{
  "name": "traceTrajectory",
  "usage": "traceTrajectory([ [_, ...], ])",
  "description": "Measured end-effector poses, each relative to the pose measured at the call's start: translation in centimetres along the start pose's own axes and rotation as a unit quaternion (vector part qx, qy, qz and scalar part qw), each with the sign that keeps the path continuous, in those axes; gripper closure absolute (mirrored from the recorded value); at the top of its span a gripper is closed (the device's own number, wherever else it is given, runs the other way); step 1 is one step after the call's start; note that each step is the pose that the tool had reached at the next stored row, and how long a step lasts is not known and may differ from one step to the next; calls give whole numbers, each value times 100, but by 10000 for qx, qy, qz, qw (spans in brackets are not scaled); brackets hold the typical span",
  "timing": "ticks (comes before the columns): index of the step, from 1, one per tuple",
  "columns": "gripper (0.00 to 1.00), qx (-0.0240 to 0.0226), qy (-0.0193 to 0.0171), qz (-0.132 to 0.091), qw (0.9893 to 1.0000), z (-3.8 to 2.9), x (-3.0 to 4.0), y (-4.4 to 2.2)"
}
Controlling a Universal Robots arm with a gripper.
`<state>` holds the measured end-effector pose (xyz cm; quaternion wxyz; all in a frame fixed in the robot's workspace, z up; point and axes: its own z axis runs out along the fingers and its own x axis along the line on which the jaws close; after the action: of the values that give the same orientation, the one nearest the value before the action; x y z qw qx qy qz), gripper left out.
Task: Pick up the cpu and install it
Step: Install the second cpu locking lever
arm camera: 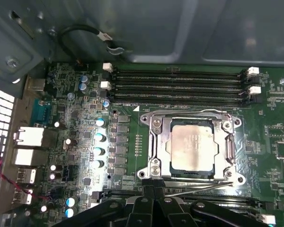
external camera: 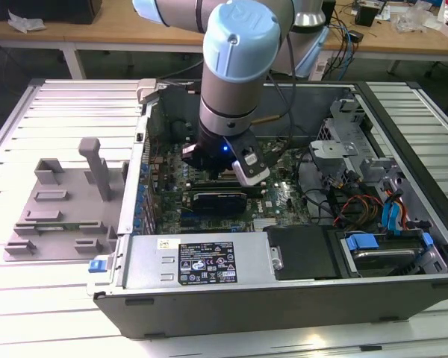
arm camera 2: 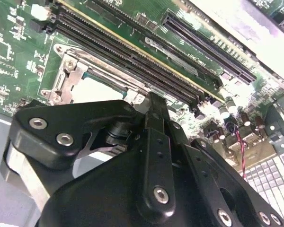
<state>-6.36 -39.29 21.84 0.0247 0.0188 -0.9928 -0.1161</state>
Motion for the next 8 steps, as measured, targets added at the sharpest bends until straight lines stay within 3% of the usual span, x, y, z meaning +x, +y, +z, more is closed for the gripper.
traceTrajectory([
  [7,89,-2,0,-1,10000,12,-27,-50],
  [8,89,-21,-1,-1,10000,12,-26,-52],
])
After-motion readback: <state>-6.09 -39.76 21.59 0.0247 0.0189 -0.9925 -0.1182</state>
